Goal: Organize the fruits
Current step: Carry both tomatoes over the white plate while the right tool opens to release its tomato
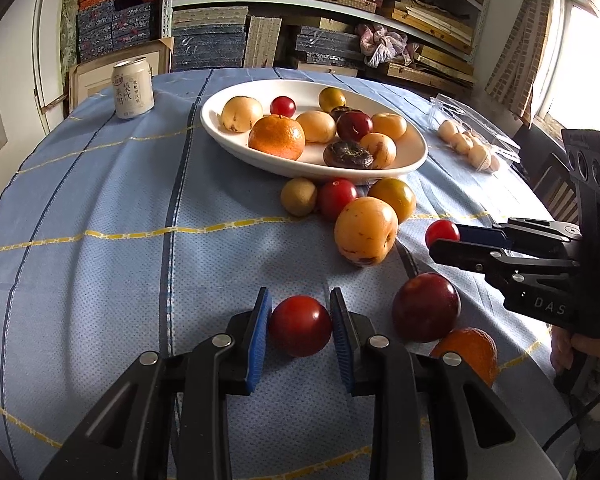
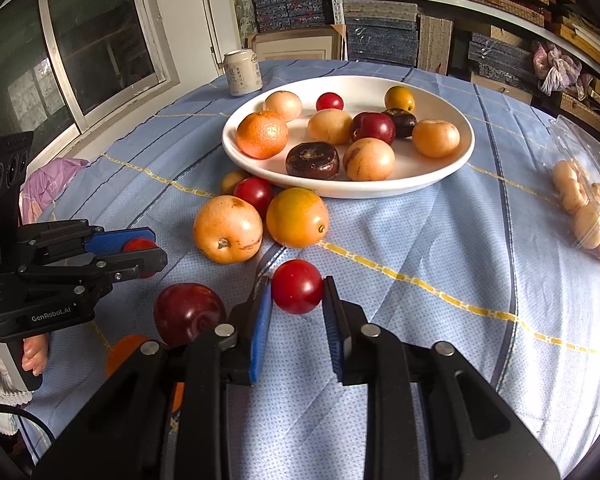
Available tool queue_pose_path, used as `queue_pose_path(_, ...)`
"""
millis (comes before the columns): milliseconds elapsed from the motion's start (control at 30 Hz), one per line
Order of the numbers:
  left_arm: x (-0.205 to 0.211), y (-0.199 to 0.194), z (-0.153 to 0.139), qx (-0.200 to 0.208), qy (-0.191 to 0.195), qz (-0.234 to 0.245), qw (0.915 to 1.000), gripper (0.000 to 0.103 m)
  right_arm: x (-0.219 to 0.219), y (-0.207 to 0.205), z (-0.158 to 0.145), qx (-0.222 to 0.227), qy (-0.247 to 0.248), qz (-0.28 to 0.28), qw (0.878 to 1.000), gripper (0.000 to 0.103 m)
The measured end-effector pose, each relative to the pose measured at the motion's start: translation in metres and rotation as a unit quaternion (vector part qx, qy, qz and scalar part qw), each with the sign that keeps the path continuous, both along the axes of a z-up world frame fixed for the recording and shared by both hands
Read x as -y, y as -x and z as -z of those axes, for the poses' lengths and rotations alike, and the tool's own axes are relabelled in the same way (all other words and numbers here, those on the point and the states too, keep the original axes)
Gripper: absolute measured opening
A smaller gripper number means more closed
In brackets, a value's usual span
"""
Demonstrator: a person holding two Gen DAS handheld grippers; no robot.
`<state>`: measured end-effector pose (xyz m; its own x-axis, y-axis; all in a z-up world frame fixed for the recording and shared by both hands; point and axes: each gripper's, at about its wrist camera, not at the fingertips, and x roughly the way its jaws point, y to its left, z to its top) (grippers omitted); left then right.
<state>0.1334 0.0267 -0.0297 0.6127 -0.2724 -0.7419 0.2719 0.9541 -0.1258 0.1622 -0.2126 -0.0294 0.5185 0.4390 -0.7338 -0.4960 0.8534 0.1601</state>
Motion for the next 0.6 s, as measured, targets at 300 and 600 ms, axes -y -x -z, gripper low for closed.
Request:
queue_pose_path(300,0.002,0.005,0.003,-0.008,-0.008,0.006,0.9999,0.030,0.003,0.002,-0.002,0.000,-0.007,0.002,1.000,0.025)
queue_pose_path(600,0.003,0.010,-0.009,0.028,-0.011,-0.003,0.9996,0.029,0.017,0.004,-0.016,0.019,-0.038,0.023,0.999,0.025)
